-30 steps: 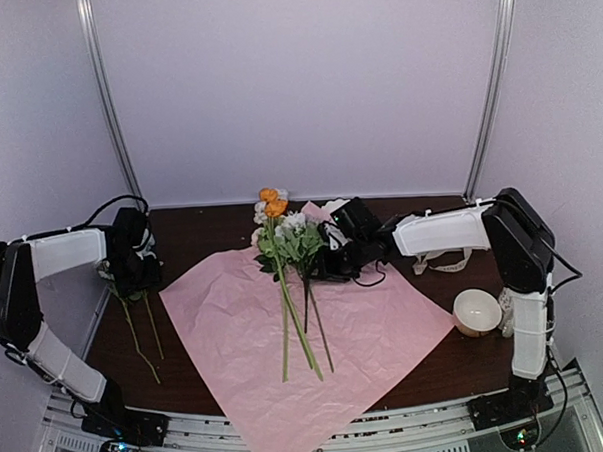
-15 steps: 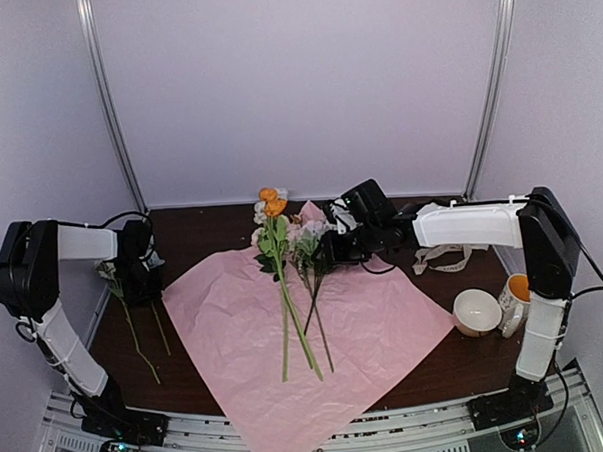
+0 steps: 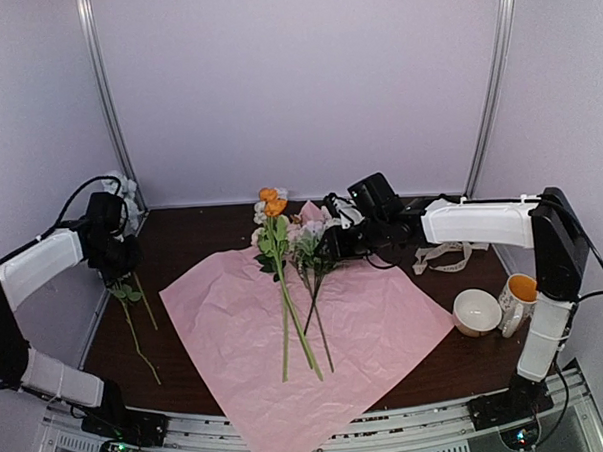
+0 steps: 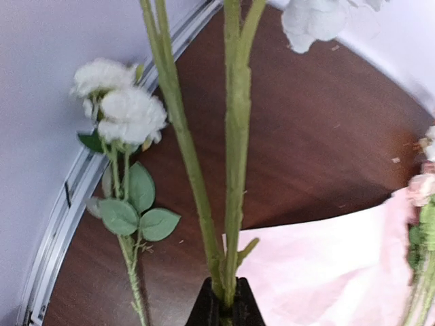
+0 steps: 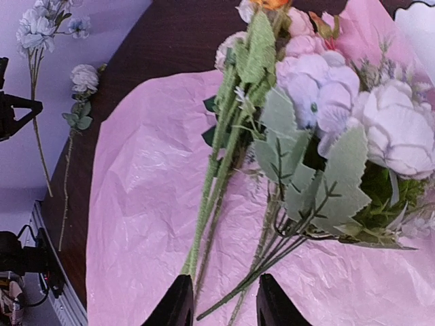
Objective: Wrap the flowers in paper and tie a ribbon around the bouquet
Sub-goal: Pick up the fake flower from the corner of the board, then pass from the left arm to the right
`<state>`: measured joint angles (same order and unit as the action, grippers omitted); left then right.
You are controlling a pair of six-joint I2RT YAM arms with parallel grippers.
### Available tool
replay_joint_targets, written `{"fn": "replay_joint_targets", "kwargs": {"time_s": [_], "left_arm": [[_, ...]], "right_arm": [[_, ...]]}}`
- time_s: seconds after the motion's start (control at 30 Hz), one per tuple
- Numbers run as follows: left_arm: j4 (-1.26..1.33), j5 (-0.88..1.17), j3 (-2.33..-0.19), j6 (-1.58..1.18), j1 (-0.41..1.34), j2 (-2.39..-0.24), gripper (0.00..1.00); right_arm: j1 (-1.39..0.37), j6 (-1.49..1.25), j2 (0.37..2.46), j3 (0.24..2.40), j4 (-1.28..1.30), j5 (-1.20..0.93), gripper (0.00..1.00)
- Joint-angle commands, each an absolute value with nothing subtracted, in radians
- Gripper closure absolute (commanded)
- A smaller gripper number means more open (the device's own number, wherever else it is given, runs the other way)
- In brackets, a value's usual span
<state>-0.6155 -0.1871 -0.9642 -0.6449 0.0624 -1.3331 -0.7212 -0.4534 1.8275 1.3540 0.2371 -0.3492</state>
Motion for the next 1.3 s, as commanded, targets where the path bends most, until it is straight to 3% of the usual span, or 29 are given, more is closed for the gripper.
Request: {"fn": "replay_joint_targets", "kwargs": {"time_s": [0.0, 0.1, 0.17, 0.37, 0.57, 0.73, 0.83, 0.87, 0.93, 1.03, 1.07, 1.13, 1.17, 1.27], "left_arm": [[-0.382, -0.089, -0.998, -0.517, 0.190, -1.195, 1.00], [-0.055, 0.298, -0.951, -0.450, 0.310, -1.139, 1.00], [0.132, 0.416, -0.936, -0.448, 0.405, -1.136, 1.00], [0.161, 0.510, -1.086, -0.348, 0.625, -1.243, 1.00], [0.163, 0.554, -1.139, -0.328, 0.711, -1.319, 1.00], [0.157, 0.554, -1.155, -0.322, 0.725, -1.348, 1.00], [0.149, 0.567, -1.161, -0.323, 0.727, -1.356, 1.00], [0.143, 0.569, -1.164, -0.317, 0.727, -1.359, 1.00], [0.137, 0.573, -1.167, -0.312, 0.727, -1.361, 1.00], [0.109, 0.559, -1.170, -0.317, 0.727, -1.361, 1.00], [0.079, 0.528, -1.175, -0.326, 0.726, -1.359, 0.78], [-0.001, 0.396, -1.179, -0.354, 0.715, -1.353, 0.15], [-0.049, 0.290, -1.180, -0.378, 0.689, -1.350, 0.04], [-0.233, 0.093, -1.176, -0.499, 0.559, -1.361, 0.02]], "right_arm": [[-0.719, -0.435, 1.719, 1.296, -0.014, -0.514, 0.67], [-0.725, -0.514, 1.661, 1.215, -0.290, -0.647, 0.66], [-0.738, -0.552, 1.637, 1.213, -0.403, -0.687, 0.64], [-0.786, -0.618, 1.637, 1.311, -0.518, -0.718, 0.57], [-0.802, -0.671, 1.653, 1.347, -0.618, -0.703, 0.48], [-0.808, -0.680, 1.681, 1.370, -0.578, -0.690, 0.48], [-0.807, -0.673, 1.692, 1.393, -0.510, -0.657, 0.56], [-0.807, -0.663, 1.696, 1.405, -0.482, -0.651, 0.66], [-0.807, -0.648, 1.694, 1.417, -0.424, -0.617, 0.96], [-0.799, -0.645, 1.672, 1.385, -0.410, -0.572, 1.00], [-0.795, -0.648, 1.667, 1.380, -0.395, -0.559, 1.00], [-0.778, -0.649, 1.672, 1.393, -0.315, -0.536, 1.00], [-0.771, -0.644, 1.682, 1.404, -0.247, -0.516, 1.00], [-0.763, -0.618, 1.723, 1.441, 0.030, -0.377, 1.00]]}}
